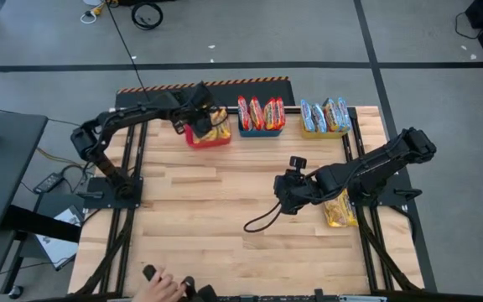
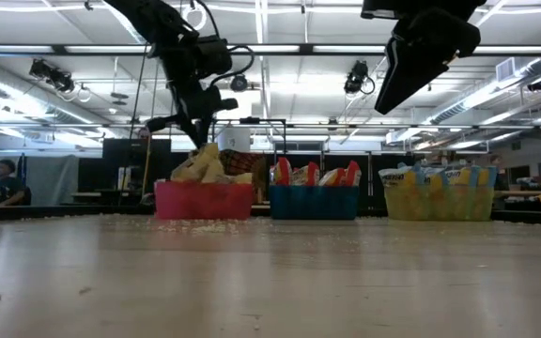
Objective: Sort Maruchan noodles
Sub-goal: Put the yellow noodle pack into the red bin
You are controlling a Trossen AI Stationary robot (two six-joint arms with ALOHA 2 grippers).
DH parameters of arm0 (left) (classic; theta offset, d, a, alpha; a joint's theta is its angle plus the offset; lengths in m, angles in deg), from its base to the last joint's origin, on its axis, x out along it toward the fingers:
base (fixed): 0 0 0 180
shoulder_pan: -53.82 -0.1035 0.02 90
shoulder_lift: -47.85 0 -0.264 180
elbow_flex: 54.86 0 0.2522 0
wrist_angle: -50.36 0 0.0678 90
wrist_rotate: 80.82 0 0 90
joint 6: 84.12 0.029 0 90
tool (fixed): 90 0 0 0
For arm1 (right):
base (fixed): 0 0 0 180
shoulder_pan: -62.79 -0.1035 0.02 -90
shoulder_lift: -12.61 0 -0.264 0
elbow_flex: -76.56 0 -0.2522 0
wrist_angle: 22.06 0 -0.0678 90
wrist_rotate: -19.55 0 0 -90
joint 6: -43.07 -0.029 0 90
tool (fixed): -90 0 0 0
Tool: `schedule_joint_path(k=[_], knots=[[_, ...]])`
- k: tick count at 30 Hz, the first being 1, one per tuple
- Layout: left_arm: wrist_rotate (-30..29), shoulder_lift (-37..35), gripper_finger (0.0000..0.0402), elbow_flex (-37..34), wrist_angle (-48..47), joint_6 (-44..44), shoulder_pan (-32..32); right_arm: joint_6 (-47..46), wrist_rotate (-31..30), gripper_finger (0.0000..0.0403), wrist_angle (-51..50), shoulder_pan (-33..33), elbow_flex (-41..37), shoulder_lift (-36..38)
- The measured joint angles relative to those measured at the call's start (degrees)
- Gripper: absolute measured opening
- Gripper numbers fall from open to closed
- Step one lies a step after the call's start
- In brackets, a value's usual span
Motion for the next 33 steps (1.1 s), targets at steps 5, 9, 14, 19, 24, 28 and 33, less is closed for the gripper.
schedule_joint_path(k=[5,9,14,19,24,28,33], knots=[[0.84,0.0,0.0005,0.0,-2.58,-4.28,-0.66,-1.06,-0.02,0.0144,0.0,-0.42,0.0,0.0],[1.17,-0.02,0.0005,-0.02,-4.98,-6.2,-0.92,-1.31,-0.41,0.0144,0.02,-0.94,0.0,0.0],[3.31,-0.02,0.0005,-0.02,-6.54,-6.85,-0.21,-0.96,-2.69,0.0144,-0.04,-1.01,0.0,0.0],[2.61,-0.07,0.0005,-3.47,-5.41,-6.84,-0.26,-0.81,-2.77,0.0144,-0.11,-1.04,0.0,0.0],[-1.93,-1.31,0.0011,-10.53,-1.23,-5.35,0.16,-0.53,-2.99,0.0144,-0.17,-1.02,0.0,0.0],[-2.62,-4.46,0.0046,-12.17,-0.88,-8.54,1.16,0.32,-4.73,0.0145,-0.17,-0.84,0.0,0.0],[-2.39,-8.84,0.011,-11.76,-3.82,-15.25,3.55,1.46,-7.78,0.0145,-0.02,0.86,0.0,0.0]])
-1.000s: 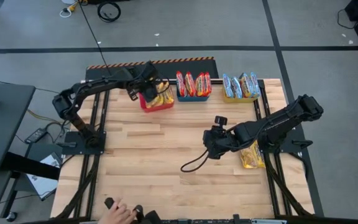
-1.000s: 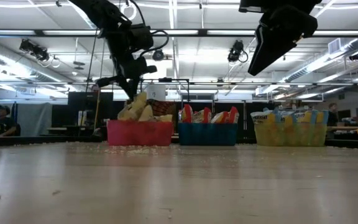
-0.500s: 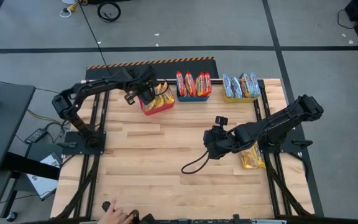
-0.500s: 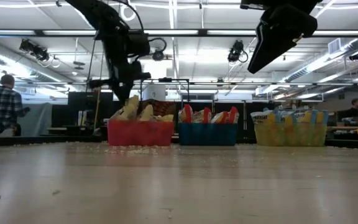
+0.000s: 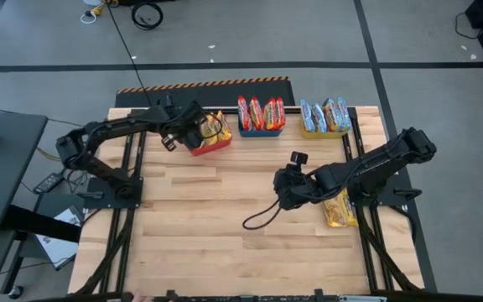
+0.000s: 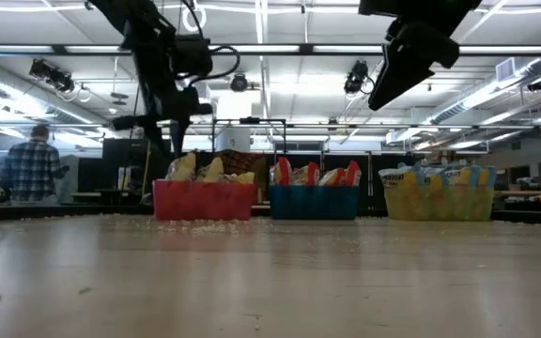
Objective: Sort Maruchan noodles
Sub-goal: Put the yellow noodle pack into the red bin, then adjust the yellow noodle packs on the red bin
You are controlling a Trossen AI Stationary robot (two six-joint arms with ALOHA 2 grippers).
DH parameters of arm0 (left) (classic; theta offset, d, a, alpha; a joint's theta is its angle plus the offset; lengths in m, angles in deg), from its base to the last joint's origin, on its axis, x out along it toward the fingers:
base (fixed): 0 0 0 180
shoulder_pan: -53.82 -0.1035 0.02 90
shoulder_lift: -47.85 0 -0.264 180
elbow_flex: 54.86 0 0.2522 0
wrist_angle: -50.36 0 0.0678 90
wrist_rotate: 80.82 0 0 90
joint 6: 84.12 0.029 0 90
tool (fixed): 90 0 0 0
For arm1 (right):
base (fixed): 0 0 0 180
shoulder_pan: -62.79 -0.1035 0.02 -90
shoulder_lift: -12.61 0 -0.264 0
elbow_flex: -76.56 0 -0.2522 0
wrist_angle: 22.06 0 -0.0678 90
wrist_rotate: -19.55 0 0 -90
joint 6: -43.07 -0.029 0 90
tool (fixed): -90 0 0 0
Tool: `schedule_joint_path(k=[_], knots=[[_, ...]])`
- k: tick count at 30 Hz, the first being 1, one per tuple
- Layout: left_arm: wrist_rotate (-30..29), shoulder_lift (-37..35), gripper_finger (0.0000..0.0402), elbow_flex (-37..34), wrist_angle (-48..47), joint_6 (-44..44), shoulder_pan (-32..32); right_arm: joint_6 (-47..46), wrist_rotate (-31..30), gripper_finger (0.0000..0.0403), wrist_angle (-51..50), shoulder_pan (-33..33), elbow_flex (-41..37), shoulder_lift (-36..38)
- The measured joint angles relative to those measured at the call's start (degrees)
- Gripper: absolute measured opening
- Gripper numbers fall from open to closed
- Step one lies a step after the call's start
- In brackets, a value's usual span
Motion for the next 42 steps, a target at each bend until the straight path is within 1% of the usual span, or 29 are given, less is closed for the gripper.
schedule_joint_path(k=[3,5,8,10,16,18,22,24,26,28,30,33,36,39,42], knots=[[-0.04,-2.09,0.015,0.0,-3.23,-5.0,1.23,1.09,0.28,0.0145,1.25,2.15,0.0,0.0],[0.29,-3.8,0.0176,0.0,-4.09,-10.35,1.7,1.75,0.97,0.0145,2.17,3.54,0.0,0.0],[2.53,-6.41,0.0209,0.0,-3.68,-21.4,1.55,2.04,1.68,0.0145,3.37,5.38,0.0,0.0],[2.71,-8.3,0.0225,0.0,-1.5,-30.52,0.77,2.09,1.68,0.0145,3.47,6.46,0.0,0.0],[2.91,-9.96,0.0234,0.02,9.79,-62.57,-2.6,7.95,1.87,0.0144,6.18,8.92,0.0,0.0],[3.88,-9.79,0.0235,0.02,12.15,-69.94,-2.85,10.06,2.51,0.0144,7.47,9.55,0.0,0.0],[3.18,-9.5,0.0232,0.02,16.46,-84.07,-2.31,13.97,7.06,0.0145,9.3,10.63,0.0,0.0],[0.25,-9.5,0.0229,0.02,18.01,-88.41,-1.66,14.67,8.29,0.0145,9.45,10.97,0.0,0.0],[-5.68,-9.48,0.0226,0.02,18.54,-89.85,-0.41,15.25,8.44,0.0145,9.44,11.28,0.0,0.0],[-12.68,-8.44,0.0223,0.15,18.63,-91.05,2.1,15.71,8.43,0.0145,9.45,11.44,-0.02,0.0],[-16.96,-6.68,0.022,0.12,17.7,-94.25,5.06,16.38,8.46,0.0145,10.01,11.67,-0.02,0.0],[-18.13,-2.39,0.0218,0.11,19.19,-99.72,9.92,18.49,10.28,0.0143,11.58,12.12,-0.01,0.0],[-21.1,3.03,0.0217,0.11,20.81,-105.13,13.53,20.71,13.0,0.0143,13.42,12.72,0.0,0.0],[-23.0,7.44,0.0217,0.09,20.56,-111.81,14.31,21.36,15.33,0.0143,13.61,12.96,0.0,0.0],[-24.01,9.76,0.0217,0.07,20.39,-117.13,13.99,21.38,17.42,0.0143,12.47,12.72,-0.01,0.0]])
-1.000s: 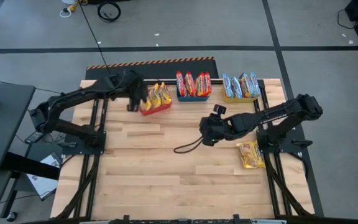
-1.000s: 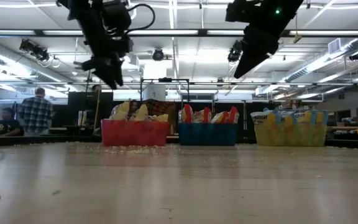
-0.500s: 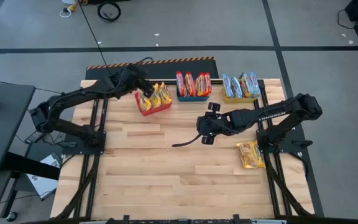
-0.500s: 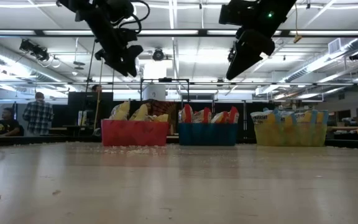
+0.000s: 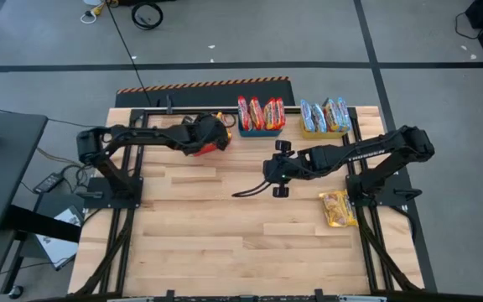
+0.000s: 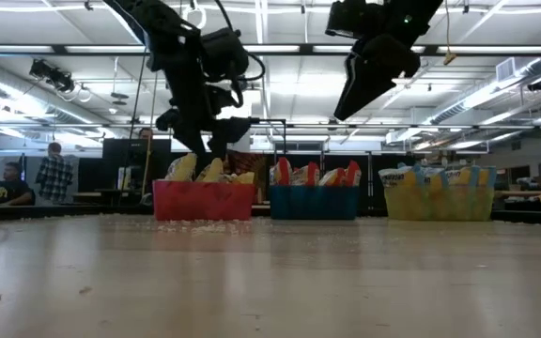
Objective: Sort Maruchan noodles
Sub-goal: Adjust the yellow noodle packs on the red bin
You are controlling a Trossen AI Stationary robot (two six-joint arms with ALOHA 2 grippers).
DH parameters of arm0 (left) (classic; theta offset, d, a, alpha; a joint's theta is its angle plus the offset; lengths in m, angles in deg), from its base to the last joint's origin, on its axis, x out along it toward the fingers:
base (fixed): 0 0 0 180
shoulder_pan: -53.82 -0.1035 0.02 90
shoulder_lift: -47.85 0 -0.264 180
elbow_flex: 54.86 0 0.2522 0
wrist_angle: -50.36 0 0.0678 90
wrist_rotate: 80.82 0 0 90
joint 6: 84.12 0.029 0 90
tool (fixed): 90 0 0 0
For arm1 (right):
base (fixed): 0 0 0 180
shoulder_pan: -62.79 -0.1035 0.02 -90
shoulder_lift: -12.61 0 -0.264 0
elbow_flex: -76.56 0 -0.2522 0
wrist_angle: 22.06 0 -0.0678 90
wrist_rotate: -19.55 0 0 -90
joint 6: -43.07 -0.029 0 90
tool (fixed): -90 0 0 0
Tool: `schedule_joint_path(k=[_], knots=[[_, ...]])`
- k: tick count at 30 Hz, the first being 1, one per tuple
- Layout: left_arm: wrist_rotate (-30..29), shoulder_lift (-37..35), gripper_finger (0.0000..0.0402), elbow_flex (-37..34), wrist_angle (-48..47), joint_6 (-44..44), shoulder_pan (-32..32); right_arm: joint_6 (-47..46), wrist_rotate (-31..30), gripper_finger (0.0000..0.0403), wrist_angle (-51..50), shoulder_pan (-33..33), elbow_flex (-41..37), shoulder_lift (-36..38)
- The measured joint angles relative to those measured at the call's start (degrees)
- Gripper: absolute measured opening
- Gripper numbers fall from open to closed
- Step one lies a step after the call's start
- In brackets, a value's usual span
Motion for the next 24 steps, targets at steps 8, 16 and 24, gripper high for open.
schedule_joint_path(k=[8,16,24], knots=[[-1.27,0.61,0.0217,0.0,-0.14,-10.19,0.88,0.6,1.44,0.0142,-1.68,-1.84,-0.81,0.02],[-3.92,0.82,0.0218,-0.08,4.06,-14.16,4.11,2.38,1.46,0.0142,1.56,-1.2,-5.81,0.02],[-7.16,6.31,0.0218,-1.55,10.75,-14.19,5.14,1.07,1.17,0.0142,1.28,-3.37,-6.13,0.06]])
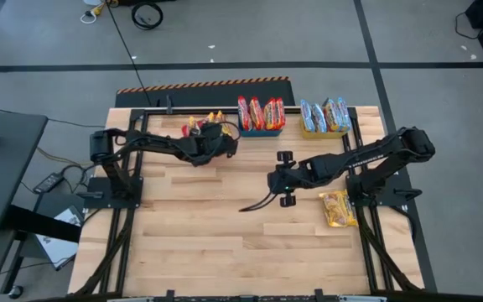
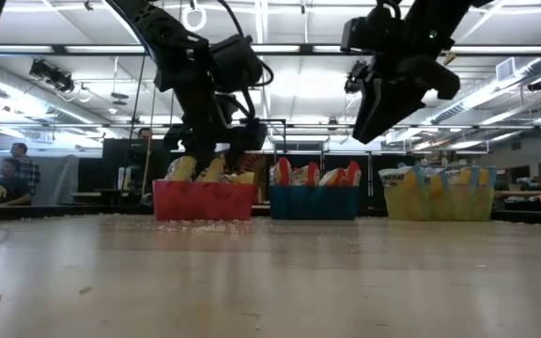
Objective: Sort Maruchan noodles
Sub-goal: Adjust the yellow noodle packs on the red bin
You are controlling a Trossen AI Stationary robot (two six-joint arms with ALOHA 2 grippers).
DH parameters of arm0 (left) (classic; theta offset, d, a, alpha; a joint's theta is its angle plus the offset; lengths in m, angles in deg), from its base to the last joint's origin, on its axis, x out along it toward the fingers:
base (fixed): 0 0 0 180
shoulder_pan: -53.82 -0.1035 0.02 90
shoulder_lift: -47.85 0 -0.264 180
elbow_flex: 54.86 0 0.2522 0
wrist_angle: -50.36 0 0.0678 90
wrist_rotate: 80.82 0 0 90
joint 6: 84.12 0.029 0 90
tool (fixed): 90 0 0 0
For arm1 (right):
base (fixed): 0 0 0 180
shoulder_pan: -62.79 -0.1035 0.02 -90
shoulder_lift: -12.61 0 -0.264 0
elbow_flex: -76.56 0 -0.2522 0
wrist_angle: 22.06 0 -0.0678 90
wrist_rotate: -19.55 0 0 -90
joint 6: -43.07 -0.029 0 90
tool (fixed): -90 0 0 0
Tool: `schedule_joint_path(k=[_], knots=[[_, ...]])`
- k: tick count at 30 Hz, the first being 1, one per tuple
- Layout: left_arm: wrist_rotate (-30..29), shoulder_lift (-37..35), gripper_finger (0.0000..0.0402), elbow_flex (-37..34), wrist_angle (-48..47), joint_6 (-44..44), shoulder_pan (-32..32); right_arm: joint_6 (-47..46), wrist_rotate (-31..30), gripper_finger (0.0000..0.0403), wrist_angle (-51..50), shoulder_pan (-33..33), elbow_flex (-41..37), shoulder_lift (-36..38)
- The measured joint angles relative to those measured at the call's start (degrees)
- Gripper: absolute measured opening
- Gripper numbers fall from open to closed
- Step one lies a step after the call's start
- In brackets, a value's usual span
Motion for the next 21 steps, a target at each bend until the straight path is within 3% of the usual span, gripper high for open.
schedule_joint_path(k=[6,14,21], knots=[[0.25,0.19,0.0189,0.0,-1.53,-0.12,0.0,-3.08,-1.38,0.0142,-3.55,-2.13,-0.02,2.34],[-0.21,-0.66,0.0019,0.07,-10.18,-4.06,-1.26,-11.57,-3.26,0.0142,-10.1,-4.99,-0.02,8.64],[-3.88,-4.81,0.0007,0.04,-18.28,-9.0,-0.23,-18.62,-3.26,0.0142,-13.36,-9.38,-0.02,12.33]])
